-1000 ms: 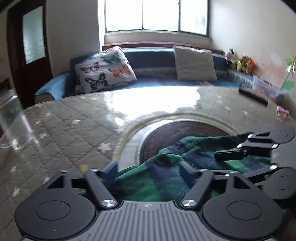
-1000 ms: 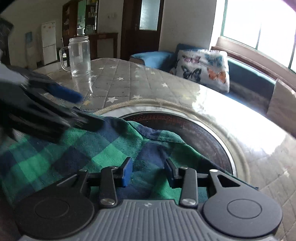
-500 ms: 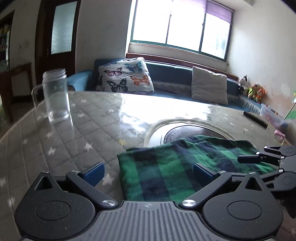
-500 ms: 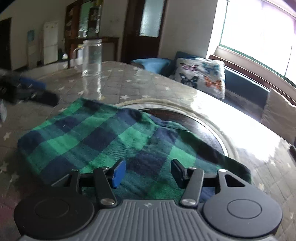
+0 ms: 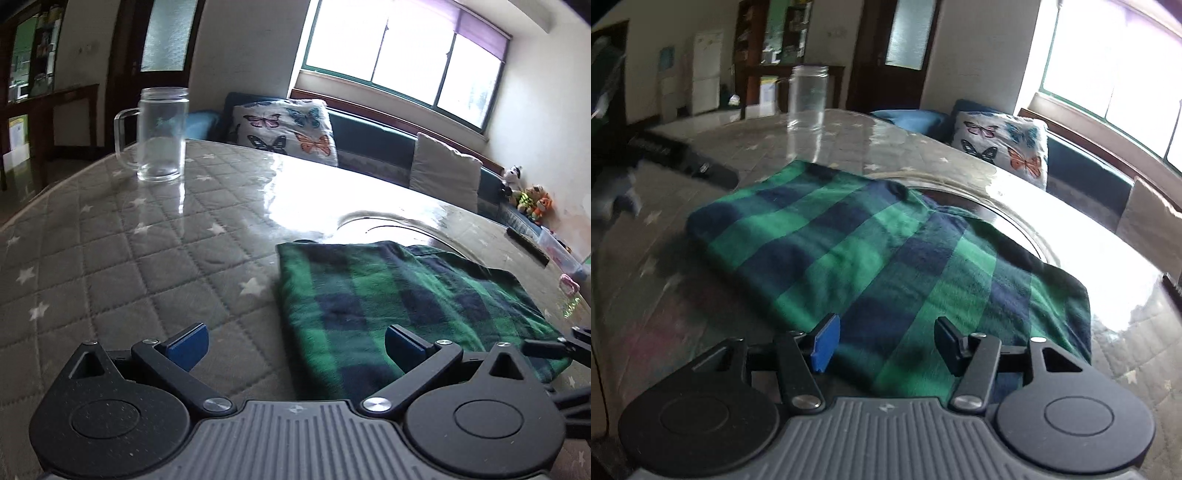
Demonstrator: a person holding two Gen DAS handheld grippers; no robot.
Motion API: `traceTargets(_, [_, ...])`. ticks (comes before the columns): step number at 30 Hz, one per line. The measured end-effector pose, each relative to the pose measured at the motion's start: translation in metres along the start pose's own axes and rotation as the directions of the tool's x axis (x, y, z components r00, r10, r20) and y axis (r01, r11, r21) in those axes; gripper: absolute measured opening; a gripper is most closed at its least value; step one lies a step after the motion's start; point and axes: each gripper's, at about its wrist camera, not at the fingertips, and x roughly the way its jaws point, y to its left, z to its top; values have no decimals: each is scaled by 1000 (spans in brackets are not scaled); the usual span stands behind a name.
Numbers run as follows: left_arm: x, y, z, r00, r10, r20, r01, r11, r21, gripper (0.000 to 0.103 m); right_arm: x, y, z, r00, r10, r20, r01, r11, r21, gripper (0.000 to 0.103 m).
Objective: Fold clothes
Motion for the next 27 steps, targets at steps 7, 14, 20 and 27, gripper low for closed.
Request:
traceTargets(7, [-11, 27, -6, 997, 70, 7, -69, 993, -93, 103, -12, 15, 12, 999, 39, 17, -37, 996, -77, 61])
traceTargets(14, [-22, 34, -6, 996, 85, 22, -82, 988, -128, 103, 0, 54, 37, 981, 189, 50, -175, 963, -206, 58])
traceTargets(20, [-25, 38, -3, 998, 48, 26, -44, 985, -167, 103, 18, 97, 58, 958, 285, 44, -257, 913, -316, 53])
traceTargets(27, [-15, 43, -5, 999, -50, -12, 45, 970, -240, 102, 42, 130, 61, 957, 291, 18, -261, 883, -391, 29])
